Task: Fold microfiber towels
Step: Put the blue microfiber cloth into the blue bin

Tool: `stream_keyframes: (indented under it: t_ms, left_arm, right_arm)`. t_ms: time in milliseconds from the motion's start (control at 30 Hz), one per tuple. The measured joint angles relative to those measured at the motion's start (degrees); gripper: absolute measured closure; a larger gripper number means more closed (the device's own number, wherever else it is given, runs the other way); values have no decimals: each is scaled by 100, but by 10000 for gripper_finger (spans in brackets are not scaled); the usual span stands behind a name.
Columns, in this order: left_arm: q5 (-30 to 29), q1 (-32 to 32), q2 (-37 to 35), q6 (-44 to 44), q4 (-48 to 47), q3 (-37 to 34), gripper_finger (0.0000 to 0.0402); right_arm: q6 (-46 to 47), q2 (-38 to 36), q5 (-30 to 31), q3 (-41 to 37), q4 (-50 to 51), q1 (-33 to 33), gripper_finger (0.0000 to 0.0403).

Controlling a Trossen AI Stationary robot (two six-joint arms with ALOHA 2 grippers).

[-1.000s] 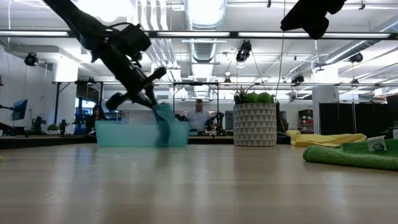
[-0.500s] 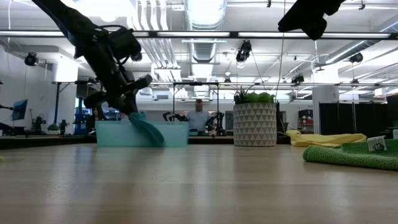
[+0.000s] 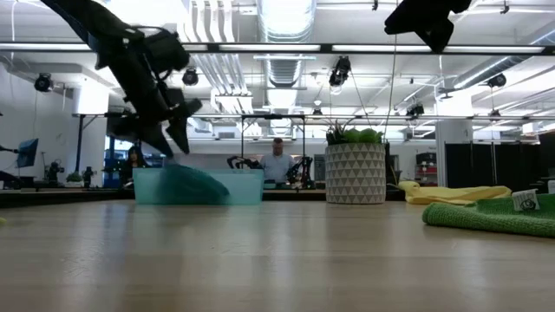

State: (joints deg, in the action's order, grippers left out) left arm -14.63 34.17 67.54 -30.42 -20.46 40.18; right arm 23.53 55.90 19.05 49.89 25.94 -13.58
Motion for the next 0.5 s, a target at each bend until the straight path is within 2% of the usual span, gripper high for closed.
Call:
stream_keyframes:
  t_ms: [100,200,367,500]
  left_arm:
    - [290,163,-171,656,30,161,210]
    - [820,355,-30,1227,-60,314,224]
    - [1863,749,819,1681,-259,604,282]
    - [2130,935,1703,2024,-842,1084,341]
  right_arm:
    - [0,0,-2,28,-13,0,357]
    - [-2,2,-13,33,-14,0,357]
    - [-1,0,-13,35,-135,0,357]
    - [121,0,-22,75,-127,0,357]
